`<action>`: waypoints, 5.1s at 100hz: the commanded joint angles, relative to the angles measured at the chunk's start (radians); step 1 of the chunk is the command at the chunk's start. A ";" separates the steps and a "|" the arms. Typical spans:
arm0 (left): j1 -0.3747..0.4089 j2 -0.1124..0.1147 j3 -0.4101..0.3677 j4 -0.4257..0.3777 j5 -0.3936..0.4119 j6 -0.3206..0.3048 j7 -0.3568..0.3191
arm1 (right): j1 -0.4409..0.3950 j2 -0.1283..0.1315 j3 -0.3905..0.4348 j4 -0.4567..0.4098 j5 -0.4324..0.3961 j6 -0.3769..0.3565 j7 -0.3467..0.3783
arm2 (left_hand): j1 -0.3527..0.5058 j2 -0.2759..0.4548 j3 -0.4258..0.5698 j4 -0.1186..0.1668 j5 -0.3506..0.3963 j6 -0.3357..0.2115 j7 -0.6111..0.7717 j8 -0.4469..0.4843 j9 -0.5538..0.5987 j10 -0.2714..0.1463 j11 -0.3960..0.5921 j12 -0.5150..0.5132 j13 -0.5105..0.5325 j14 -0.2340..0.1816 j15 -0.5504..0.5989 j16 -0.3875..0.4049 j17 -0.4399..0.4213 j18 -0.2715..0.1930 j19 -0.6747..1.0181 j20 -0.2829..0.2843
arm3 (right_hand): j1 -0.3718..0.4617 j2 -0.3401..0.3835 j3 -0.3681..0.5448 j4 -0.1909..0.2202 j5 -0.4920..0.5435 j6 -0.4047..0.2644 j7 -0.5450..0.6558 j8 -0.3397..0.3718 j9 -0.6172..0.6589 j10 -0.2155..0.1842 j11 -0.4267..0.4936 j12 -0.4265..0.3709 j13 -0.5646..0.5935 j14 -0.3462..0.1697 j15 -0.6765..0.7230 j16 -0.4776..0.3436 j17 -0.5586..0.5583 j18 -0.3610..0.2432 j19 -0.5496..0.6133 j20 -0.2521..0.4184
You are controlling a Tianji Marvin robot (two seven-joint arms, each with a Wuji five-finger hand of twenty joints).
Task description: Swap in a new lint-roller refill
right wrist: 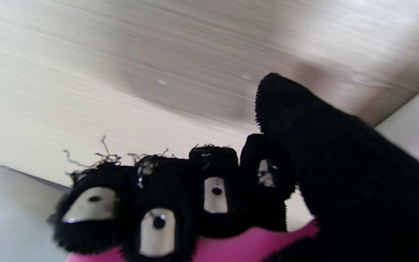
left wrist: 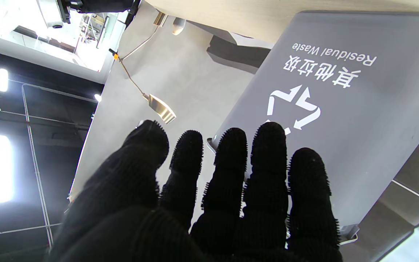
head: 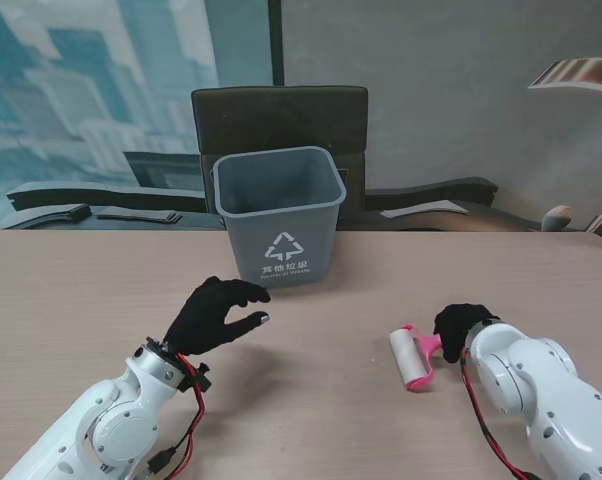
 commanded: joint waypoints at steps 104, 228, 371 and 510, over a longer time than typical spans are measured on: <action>0.007 -0.001 -0.007 0.001 -0.004 0.013 -0.018 | 0.031 -0.002 -0.026 0.053 -0.027 -0.046 0.005 | 0.029 -0.023 0.012 0.016 0.003 -0.020 0.018 -0.009 0.013 -0.022 0.014 0.023 0.015 -0.011 0.029 0.011 -0.001 -0.004 0.031 0.019 | 0.005 0.008 0.036 -0.034 0.011 0.026 -0.011 0.018 0.048 0.100 0.044 0.009 -0.018 -0.367 0.211 0.030 0.078 -0.201 0.310 0.018; -0.011 0.000 0.015 0.020 -0.016 0.008 -0.028 | 0.021 -0.010 -0.115 -0.024 0.048 -0.072 -0.038 | 0.029 -0.018 0.012 0.018 -0.001 -0.017 0.013 -0.012 0.012 -0.022 0.013 0.023 0.015 -0.012 0.029 0.011 0.000 -0.005 0.032 0.019 | -0.003 0.019 0.023 -0.040 0.005 0.031 -0.019 0.022 0.037 0.107 0.041 0.006 -0.018 -0.362 0.209 0.014 0.075 -0.187 0.296 0.008; -0.016 0.000 0.024 0.022 -0.023 0.010 -0.037 | 0.121 -0.055 -0.069 0.172 0.330 0.170 -0.245 | 0.030 -0.010 0.005 0.017 0.000 -0.018 0.016 -0.012 0.012 -0.023 0.013 0.022 0.014 -0.012 0.029 0.011 -0.001 -0.004 0.032 0.019 | -0.004 -0.035 -0.061 -0.111 -0.327 0.179 -0.635 -0.489 -0.477 0.276 -0.561 -0.534 -0.362 0.152 -0.861 -0.493 -0.619 0.224 -0.385 -0.026; 0.015 -0.013 0.000 -0.034 -0.184 0.069 -0.094 | -0.028 -0.154 -0.095 -0.113 0.665 -0.174 -0.621 | -0.134 -0.020 0.039 0.052 -0.157 0.014 -0.283 -0.035 -0.226 -0.001 -0.149 -0.048 -0.179 -0.039 -0.211 -0.079 -0.081 0.007 -0.132 -0.022 | -0.071 0.095 -0.083 -0.054 -0.484 0.193 -0.831 -0.601 -0.721 0.254 -0.733 -0.682 -0.633 0.138 -1.069 -0.583 -0.865 0.199 -0.676 -0.045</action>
